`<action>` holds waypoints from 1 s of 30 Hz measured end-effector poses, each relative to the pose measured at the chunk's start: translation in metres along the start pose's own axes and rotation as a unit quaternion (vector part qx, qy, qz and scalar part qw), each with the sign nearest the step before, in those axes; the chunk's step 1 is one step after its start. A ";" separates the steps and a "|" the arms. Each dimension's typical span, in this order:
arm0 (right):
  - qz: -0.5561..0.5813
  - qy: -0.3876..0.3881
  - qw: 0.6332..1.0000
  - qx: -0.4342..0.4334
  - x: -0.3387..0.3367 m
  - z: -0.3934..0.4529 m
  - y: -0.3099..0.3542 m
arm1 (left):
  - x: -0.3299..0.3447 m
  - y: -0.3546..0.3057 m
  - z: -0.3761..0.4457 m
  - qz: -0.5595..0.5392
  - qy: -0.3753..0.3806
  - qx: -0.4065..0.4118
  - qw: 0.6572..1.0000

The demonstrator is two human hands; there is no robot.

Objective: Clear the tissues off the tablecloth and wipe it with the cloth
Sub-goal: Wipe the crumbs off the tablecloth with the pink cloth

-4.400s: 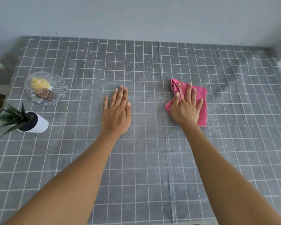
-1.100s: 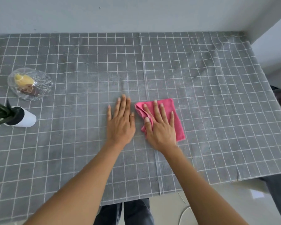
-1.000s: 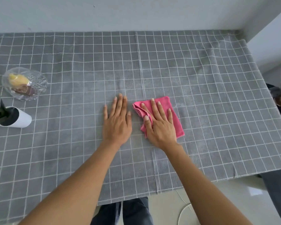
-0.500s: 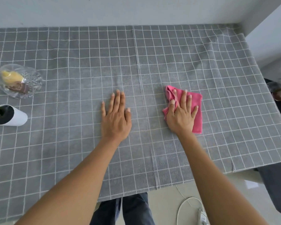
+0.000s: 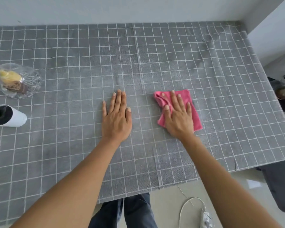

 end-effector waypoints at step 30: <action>0.010 -0.006 0.994 0.108 -0.019 0.021 -0.042 | 0.000 0.000 0.000 0.001 0.013 -0.008 1.000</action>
Point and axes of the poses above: each hand's wrist, its own z-axis towards the middle knuckle, its own x-axis out of the palm, y = z × x, the point moved 1 cm from there along z, towards the middle knuckle, and after that the axes turned 2 degrees about -y, right-handed, at the moved point
